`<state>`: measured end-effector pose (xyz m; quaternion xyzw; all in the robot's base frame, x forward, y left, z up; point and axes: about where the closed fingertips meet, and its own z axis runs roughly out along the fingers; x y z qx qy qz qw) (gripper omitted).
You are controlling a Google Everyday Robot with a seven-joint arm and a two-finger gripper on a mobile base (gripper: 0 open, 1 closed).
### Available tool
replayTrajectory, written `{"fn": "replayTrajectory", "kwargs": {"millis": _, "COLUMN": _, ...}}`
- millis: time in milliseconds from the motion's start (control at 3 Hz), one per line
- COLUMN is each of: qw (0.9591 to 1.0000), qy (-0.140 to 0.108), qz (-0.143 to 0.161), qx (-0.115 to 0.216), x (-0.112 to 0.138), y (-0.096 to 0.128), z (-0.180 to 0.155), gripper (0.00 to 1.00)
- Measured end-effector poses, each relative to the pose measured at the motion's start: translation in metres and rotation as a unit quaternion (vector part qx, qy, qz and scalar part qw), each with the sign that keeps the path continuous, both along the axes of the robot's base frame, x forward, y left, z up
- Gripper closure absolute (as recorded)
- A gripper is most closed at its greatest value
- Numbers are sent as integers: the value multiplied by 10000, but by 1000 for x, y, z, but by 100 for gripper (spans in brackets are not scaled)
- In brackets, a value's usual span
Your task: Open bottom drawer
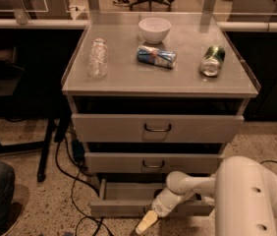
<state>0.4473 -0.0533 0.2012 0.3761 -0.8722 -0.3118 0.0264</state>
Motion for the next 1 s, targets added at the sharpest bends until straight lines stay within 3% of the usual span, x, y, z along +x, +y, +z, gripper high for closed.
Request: {"fn": "replayTrajectory", "kwargs": {"millis": 1000, "qw": 9997, "qy": 197, "qz": 114, "qx": 133, "x": -21, "y": 8, "z": 7, "gripper": 0}}
